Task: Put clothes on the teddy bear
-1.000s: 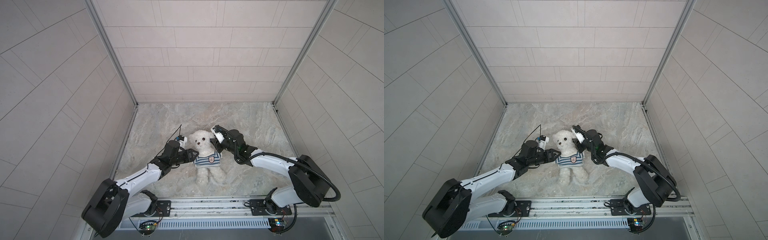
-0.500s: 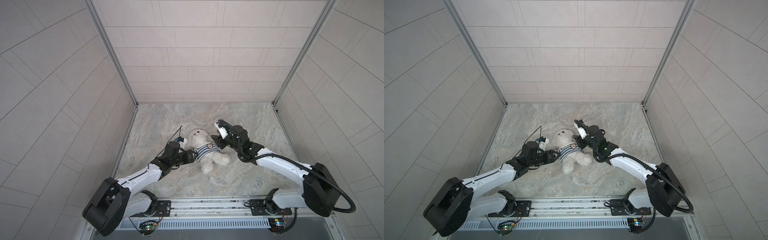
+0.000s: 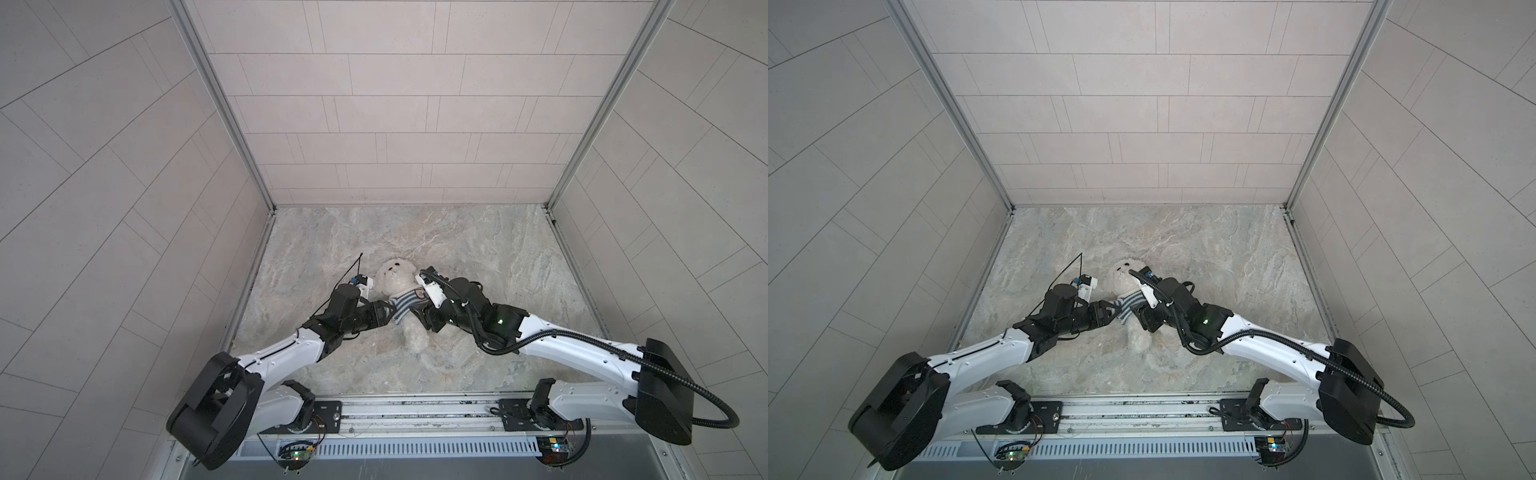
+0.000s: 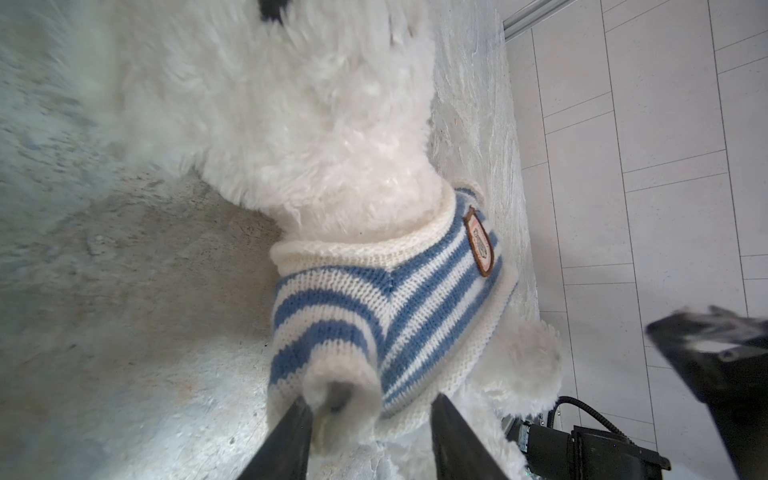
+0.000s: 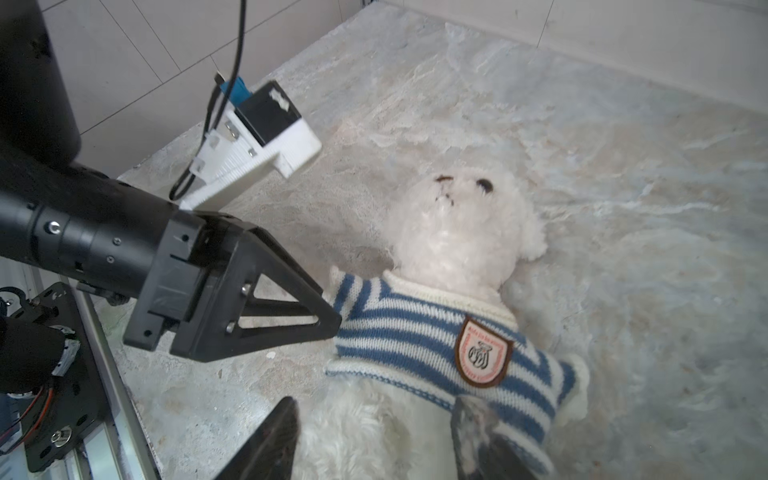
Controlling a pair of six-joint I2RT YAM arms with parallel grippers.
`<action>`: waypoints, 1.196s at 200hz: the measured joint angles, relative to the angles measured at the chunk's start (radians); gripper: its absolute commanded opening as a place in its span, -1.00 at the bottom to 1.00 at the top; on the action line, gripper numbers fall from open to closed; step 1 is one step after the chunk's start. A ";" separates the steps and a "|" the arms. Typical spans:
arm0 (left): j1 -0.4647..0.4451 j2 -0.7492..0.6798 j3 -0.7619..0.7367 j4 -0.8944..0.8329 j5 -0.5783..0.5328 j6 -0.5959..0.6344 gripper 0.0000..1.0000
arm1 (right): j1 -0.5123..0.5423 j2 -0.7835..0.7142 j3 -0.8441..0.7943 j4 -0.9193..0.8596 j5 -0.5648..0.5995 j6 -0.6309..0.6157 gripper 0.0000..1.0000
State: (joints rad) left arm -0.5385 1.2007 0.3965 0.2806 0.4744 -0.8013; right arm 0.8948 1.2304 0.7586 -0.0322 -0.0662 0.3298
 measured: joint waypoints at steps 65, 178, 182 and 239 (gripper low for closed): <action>-0.055 0.011 -0.037 0.089 0.004 -0.070 -0.04 | 0.084 0.069 -0.068 0.074 0.009 0.206 -0.07; -0.067 -0.050 -0.048 0.050 -0.007 -0.067 -0.35 | -0.011 0.113 -0.205 0.097 0.166 0.284 -0.71; -0.067 -0.050 -0.047 0.045 -0.007 -0.061 -0.40 | -0.014 0.113 -0.205 0.098 0.166 0.281 -0.72; -0.143 -0.082 0.014 -0.079 -0.039 0.025 -0.72 | -0.016 0.126 -0.172 0.097 0.134 0.267 -0.80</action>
State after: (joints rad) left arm -0.6815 1.1187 0.4103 0.2016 0.4355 -0.7765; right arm 0.8783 1.3563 0.5865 0.0643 0.0673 0.5972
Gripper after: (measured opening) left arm 0.159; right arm 0.111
